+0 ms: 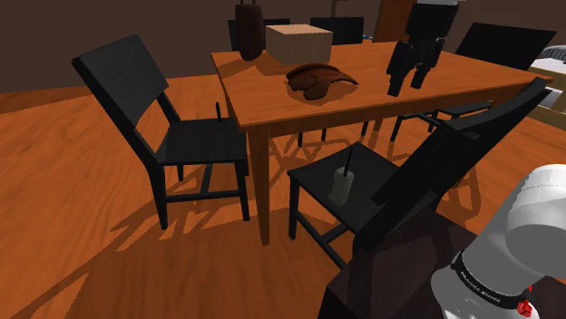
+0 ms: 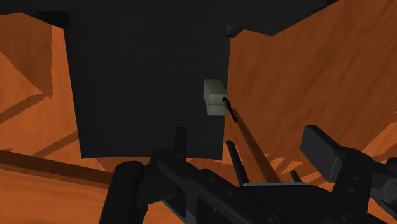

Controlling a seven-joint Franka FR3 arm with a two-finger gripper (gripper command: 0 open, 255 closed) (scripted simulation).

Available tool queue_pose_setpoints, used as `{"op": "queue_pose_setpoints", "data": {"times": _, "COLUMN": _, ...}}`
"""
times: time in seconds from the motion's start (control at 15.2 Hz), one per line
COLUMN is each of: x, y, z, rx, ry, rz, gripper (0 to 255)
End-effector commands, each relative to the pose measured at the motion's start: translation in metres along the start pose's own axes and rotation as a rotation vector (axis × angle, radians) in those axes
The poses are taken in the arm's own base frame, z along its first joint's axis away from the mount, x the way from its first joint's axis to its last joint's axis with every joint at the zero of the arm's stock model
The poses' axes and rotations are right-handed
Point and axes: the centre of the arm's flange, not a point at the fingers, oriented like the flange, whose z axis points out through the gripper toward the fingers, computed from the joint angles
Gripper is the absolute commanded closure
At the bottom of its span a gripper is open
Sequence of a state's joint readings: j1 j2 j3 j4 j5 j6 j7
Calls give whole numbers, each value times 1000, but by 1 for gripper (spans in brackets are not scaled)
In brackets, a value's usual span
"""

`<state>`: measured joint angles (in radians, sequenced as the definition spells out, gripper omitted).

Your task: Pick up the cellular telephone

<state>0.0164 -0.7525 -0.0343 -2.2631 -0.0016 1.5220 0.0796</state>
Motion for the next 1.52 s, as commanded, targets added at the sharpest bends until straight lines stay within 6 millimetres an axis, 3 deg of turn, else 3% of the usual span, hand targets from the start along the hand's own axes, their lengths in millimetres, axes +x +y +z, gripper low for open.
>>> {"op": "queue_pose_setpoints", "data": {"times": 0.0, "x": 0, "y": 0, "z": 0, "rx": 0, "ry": 0, "rz": 0, "gripper": 0}}
{"op": "queue_pose_setpoints", "data": {"times": 1.39, "x": 104, "y": -11, "z": 259, "rx": 36, "ry": -48, "rz": 26, "gripper": 0}}
{"op": "queue_pose_setpoints", "data": {"times": 1.45, "x": 106, "y": -12, "z": 263, "rx": 37, "ry": -49, "rz": 26, "gripper": 0}}
